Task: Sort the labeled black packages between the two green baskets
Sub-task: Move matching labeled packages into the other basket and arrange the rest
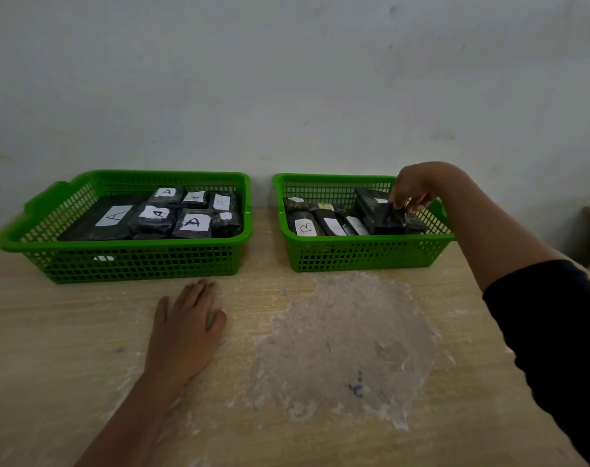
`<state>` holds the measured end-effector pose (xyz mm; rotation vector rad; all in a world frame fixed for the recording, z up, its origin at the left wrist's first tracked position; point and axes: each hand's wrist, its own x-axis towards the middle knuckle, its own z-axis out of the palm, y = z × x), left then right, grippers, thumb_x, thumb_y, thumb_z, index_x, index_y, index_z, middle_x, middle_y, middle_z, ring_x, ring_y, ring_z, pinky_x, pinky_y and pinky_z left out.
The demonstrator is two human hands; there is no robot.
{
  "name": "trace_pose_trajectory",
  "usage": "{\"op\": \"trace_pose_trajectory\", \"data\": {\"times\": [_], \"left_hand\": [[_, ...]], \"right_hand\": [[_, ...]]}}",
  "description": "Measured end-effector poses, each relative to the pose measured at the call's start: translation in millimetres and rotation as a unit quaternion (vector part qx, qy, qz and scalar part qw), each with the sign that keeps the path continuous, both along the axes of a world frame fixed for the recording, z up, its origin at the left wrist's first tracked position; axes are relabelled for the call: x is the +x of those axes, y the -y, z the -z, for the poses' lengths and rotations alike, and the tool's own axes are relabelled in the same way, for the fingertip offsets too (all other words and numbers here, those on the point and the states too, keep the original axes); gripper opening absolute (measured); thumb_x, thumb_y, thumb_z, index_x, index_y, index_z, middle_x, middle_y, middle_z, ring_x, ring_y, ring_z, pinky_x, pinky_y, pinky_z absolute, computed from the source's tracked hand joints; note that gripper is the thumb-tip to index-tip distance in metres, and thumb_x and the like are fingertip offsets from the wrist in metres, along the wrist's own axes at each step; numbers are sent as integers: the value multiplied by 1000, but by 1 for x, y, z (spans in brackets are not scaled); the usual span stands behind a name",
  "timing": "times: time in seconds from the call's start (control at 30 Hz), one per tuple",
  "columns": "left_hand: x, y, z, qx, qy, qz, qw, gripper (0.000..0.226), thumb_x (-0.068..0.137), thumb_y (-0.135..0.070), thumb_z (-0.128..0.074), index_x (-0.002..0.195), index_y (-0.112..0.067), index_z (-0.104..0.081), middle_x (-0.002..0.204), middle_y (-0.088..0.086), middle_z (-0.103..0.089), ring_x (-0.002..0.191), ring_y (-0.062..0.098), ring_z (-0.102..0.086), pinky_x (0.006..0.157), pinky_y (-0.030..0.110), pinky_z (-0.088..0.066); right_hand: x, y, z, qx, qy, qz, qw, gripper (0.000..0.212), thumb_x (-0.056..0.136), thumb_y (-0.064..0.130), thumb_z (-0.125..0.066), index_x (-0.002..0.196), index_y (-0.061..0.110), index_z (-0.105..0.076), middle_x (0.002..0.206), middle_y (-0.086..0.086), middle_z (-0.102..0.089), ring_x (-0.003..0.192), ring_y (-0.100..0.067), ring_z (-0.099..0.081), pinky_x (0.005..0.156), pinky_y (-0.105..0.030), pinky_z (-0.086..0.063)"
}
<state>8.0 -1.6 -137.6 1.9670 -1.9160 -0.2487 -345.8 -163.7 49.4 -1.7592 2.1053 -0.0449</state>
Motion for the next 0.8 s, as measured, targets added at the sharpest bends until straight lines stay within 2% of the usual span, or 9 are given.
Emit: {"op": "trace_pose_trajectory", "data": {"times": [0.1,0.17,0.3,0.37,0.43,0.53,0.6,0.7,0.8], "left_hand": [[0,0,0,0,3,-1,1000,54,98,-38,-30,150,-28,-18,161,-7,-12,148,11,-7,121,42,0],[0,0,0,2,4,-1,1000,54,98,-38,-30,150,-28,-17,161,-7,-11,148,11,-6,121,42,1],[0,-1,0,1,2,-2,1000,54,98,-38,-30,150,-28,-18,161,-8,-11,148,10,-6,121,42,1],[-1,-1,0,2,3,-2,1000,54,99,-38,-30,150,-28,-17,161,-8,-11,148,10,-6,121,42,0],[-1,-1,0,3,2,-1,1000,54,99,-38,-30,150,-28,-17,161,-8,-10,148,10,-5,121,42,1],[0,-1,0,1,1,0,1000,54,99,-38,-30,150,-28,-17,161,-8,-10,148,9,-5,121,41,1],[0,-1,0,-1,0,0,1000,54,98,-38,-30,150,-28,-18,161,-8,-11,148,9,-6,121,41,1],[0,-1,0,-2,-4,1,1000,54,98,-38,-31,150,-28,-18,161,-8,-11,148,9,-6,121,42,0],[0,0,1,-1,-1,1,1000,54,98,-38,-30,150,-28,-16,161,-8,-10,148,9,-5,121,41,1]], "right_hand": [[4,-2,-7,-17,72,-16,997,17,90,-4,-53,96,7,-65,96,-14,-58,68,-20,-56,59,-28,-49],[9,-5,-7,-11,140,-46,989,21,90,-5,-51,88,13,-60,103,-15,-55,70,-21,-54,60,-28,-50],[17,-10,5,31,275,-115,954,41,91,-11,-42,111,20,-60,114,-13,-53,84,-23,-59,63,-28,-58],[21,-11,15,46,294,-151,943,38,94,-5,-39,111,19,-63,116,-9,-54,82,-16,-61,70,-28,-58],[27,-11,25,48,297,-164,940,26,98,9,-40,103,19,-64,114,-6,-53,79,-10,-59,70,-23,-57],[38,-11,33,29,262,-171,949,11,92,23,-58,97,13,-59,97,-2,-57,77,-11,-58,63,-20,-55],[44,-10,32,-21,248,-180,952,11,87,18,-65,93,14,-57,90,-1,-60,78,-13,-61,61,-19,-53],[54,-11,30,-28,353,-183,917,20,87,1,-61,99,17,-57,100,-5,-58,86,-15,-62,64,-17,-53],[66,-17,34,-9,372,-225,900,44,86,-11,-54,123,12,-53,113,-9,-57,102,-19,-60,85,-26,-54]]}}
